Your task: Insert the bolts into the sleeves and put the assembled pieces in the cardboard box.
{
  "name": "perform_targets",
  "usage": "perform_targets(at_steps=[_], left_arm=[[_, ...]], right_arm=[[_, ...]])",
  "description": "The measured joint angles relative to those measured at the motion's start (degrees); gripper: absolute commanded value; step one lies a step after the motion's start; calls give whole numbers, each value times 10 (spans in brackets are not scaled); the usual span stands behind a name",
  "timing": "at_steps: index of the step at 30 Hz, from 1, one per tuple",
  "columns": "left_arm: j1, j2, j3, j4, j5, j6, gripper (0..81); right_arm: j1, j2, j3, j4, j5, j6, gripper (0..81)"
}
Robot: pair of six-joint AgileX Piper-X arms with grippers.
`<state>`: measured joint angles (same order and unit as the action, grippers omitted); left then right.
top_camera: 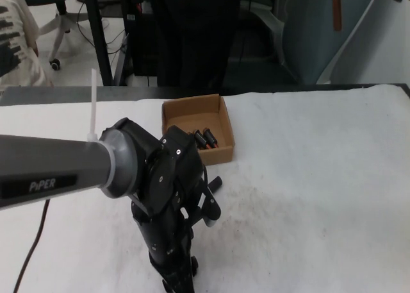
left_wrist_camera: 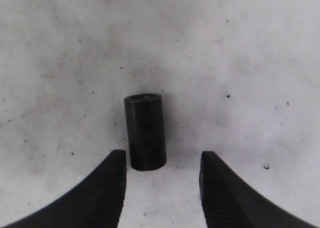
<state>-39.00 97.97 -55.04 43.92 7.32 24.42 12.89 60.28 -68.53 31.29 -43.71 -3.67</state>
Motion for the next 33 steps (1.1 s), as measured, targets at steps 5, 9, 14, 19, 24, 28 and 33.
perform_targets(at_steps=[5,9,14,19,24,28,33], left_arm=[[0,0,0,-16,0,0,437],[0,0,0,-23,0,0,437],[0,0,0,-25,0,0,437],[0,0,0,-23,0,0,411],[0,0,0,-22,0,0,282],[0,0,0,-22,-1,0,129],[0,5,-2,-22,-3,0,1]], right_arm=[[0,0,0,0,-4,0,8],[0,0,0,0,-4,0,8],[0,0,0,0,-4,0,8],[0,0,0,0,-4,0,8],[0,0,0,0,-4,0,8],[0,-2,0,0,-4,1,8],[0,-14,0,0,-4,1,8]])
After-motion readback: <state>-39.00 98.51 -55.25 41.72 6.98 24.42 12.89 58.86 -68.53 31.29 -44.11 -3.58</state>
